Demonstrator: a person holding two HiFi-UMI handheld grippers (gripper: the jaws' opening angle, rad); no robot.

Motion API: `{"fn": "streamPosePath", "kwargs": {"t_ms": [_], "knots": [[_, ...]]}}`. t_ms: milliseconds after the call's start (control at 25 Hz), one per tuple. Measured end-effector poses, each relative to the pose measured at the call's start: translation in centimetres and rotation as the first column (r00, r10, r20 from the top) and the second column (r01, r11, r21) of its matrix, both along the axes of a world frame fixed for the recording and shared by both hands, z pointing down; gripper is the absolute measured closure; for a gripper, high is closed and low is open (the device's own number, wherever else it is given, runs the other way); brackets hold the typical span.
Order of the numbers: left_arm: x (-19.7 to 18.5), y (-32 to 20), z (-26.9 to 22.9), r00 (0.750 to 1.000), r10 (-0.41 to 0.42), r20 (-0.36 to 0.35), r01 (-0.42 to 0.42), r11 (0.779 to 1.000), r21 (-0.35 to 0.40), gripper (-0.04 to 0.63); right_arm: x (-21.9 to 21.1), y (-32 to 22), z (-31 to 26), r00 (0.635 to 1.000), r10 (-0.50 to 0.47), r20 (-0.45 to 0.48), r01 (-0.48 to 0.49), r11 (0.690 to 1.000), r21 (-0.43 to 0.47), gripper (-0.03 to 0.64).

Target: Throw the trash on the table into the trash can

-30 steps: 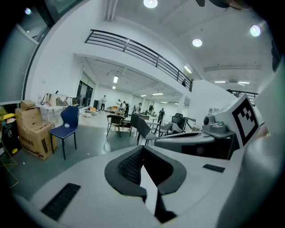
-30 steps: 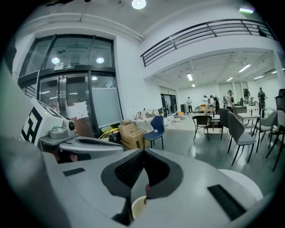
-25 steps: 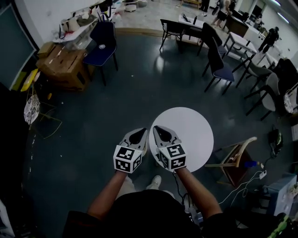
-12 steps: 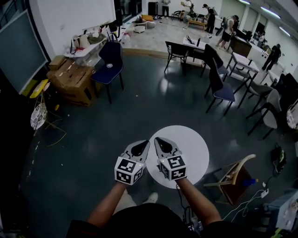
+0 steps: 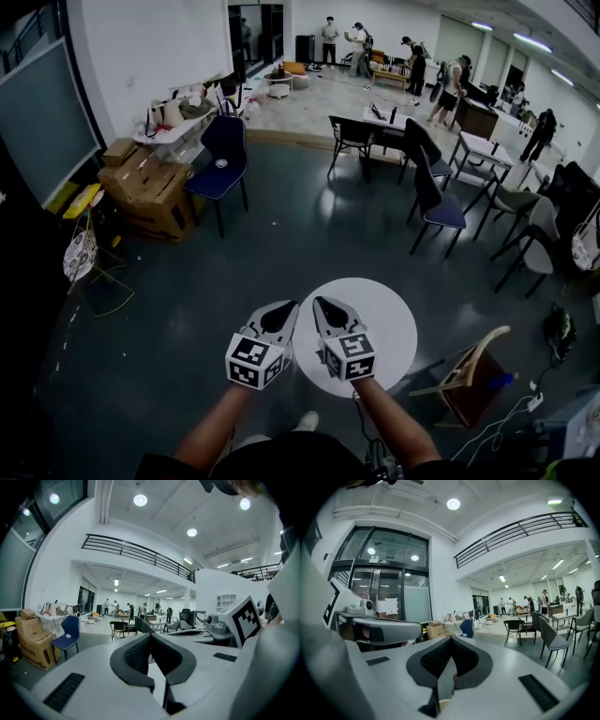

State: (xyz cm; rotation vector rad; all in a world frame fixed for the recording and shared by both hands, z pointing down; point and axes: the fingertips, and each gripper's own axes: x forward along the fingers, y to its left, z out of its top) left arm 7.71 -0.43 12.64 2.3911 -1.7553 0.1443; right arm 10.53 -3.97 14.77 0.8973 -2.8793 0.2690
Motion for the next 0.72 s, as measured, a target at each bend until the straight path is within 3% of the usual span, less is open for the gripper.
{"fn": "streamPosePath", "kwargs": {"t_ms": [720], "knots": [[-3.3,14.3,-5.0,0.996,0.093,-0.005,-0.092,0.991,0.098,0.588,-3.9,14.7,-5.2,0.996,0.046,0.072,-0.05,0.997,0.058,0.597]]}}
